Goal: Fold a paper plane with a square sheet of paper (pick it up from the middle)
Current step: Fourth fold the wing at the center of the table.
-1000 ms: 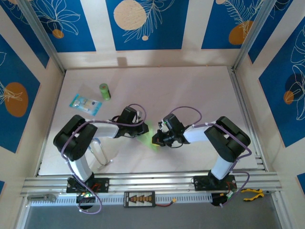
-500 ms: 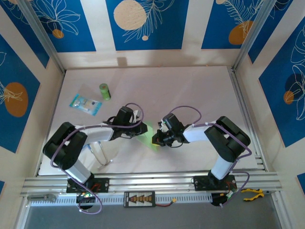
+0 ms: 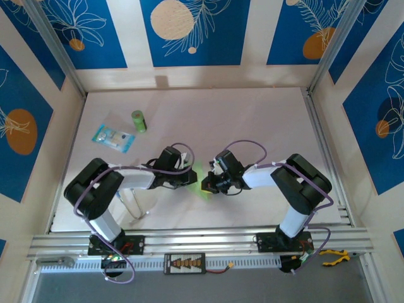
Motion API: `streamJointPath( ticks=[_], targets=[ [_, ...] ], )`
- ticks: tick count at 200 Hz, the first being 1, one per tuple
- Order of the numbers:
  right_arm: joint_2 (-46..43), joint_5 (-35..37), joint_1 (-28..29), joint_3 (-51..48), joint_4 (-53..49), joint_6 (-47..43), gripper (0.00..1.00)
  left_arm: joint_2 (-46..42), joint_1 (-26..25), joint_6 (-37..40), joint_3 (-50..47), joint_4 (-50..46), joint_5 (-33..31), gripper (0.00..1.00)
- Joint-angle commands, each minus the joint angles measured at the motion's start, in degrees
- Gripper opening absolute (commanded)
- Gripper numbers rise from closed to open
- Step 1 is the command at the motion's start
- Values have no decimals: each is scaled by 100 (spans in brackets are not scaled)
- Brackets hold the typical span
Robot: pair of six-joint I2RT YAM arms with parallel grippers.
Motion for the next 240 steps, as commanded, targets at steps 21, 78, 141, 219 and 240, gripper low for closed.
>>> streamJointPath(
  ticks=[21, 78, 141, 219, 240],
  targets=[
    [115, 363, -31, -296, -838, -76, 0, 352, -45, -8, -108, 25, -108, 3],
    [79, 386, -30, -352, -928, -155, 0, 392, 22, 153, 34, -414, -442, 2],
    [59, 412, -29, -350, -951, -169, 0, -57, 27, 218, 186, -300, -137, 6],
    [70, 403, -39, -348, -980, -208, 0, 668, 369, 211, 375, -200, -344, 4],
    [92, 391, -35, -361, -980, -232, 0, 778, 481, 236, 406, -220, -383, 4]
  ],
)
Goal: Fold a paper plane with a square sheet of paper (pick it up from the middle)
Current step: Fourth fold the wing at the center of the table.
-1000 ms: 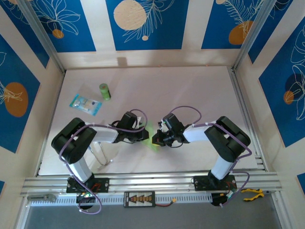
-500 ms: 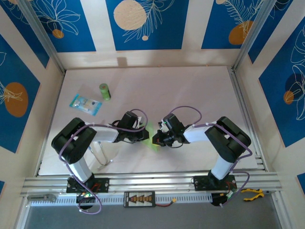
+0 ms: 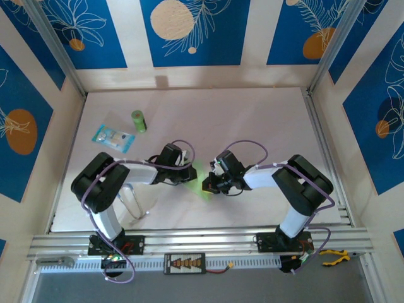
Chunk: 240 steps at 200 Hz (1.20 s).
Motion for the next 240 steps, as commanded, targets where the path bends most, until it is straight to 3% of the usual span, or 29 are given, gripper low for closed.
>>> streamJointPath(
  ticks=[1, 240],
  targets=[
    [177, 342, -26, -277, -958, -141, 0, 340, 212, 87, 37, -126, -365, 4],
    [297, 206, -61, -308, -941, -286, 0, 821, 1534, 848, 1275, -1202, -338, 4]
  ],
)
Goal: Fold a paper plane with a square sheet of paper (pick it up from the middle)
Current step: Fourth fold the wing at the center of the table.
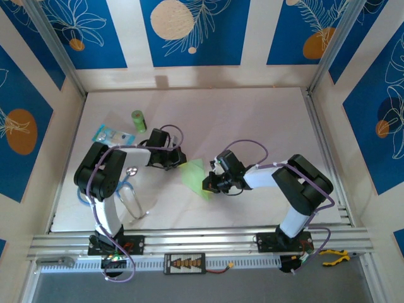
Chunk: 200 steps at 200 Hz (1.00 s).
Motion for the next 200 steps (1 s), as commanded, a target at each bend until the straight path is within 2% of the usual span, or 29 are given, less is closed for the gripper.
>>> streamJointPath(
  ticks=[1, 59, 90, 144, 169, 200],
  targets=[
    [280, 196, -30, -304, -987, -158, 0, 197, 309, 276, 195, -269, -766, 4],
    [288, 189, -44, -298, -962, -144, 0, 32, 389, 524, 584, -726, -811, 4],
    [306, 188, -38, -290, -898, -98, 0, -475, 339, 500, 444, -707, -777, 5],
    [255, 223, -31, -255, -958, -60, 0, -1147, -272, 373, -128, -373, -387, 6],
    [196, 258, -30, -252, -998, -48, 0, -1137, -559, 262, -393, -27, -167, 6],
    [202, 271, -4, -183, -1125, -93, 0, -949, -652, 344, -491, 166, 4, 6]
  ],
)
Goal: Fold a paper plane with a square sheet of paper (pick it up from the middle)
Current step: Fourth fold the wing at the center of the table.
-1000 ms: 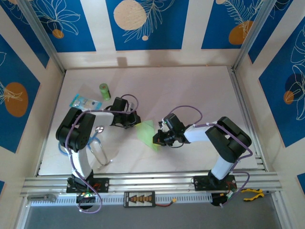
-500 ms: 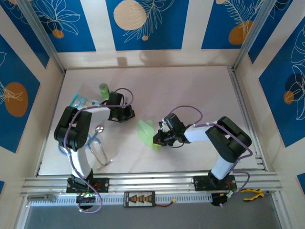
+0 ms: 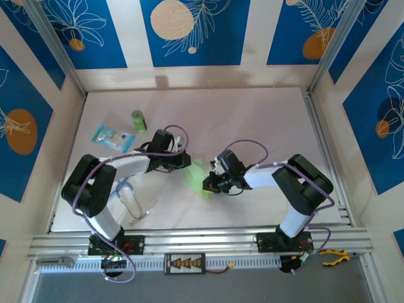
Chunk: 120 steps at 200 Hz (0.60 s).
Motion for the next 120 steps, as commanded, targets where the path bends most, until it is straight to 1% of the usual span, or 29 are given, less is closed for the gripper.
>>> streamJointPath(
  ticks=[1, 20, 45, 120],
  targets=[
    [197, 346, 26, -189, -1091, -76, 0, 160, -16, 26, -79, 336, 293, 6],
    [215, 333, 45, -163, -1127, -117, 0, 246, -73, 37, -99, 413, 416, 6],
    [256, 372, 36, -104, -1236, -193, 0, 347, -114, 84, -103, 416, 429, 6],
    [221, 368, 60, -85, -1249, -151, 0, 908, -103, 33, -247, 593, 98, 4]
  ],
)
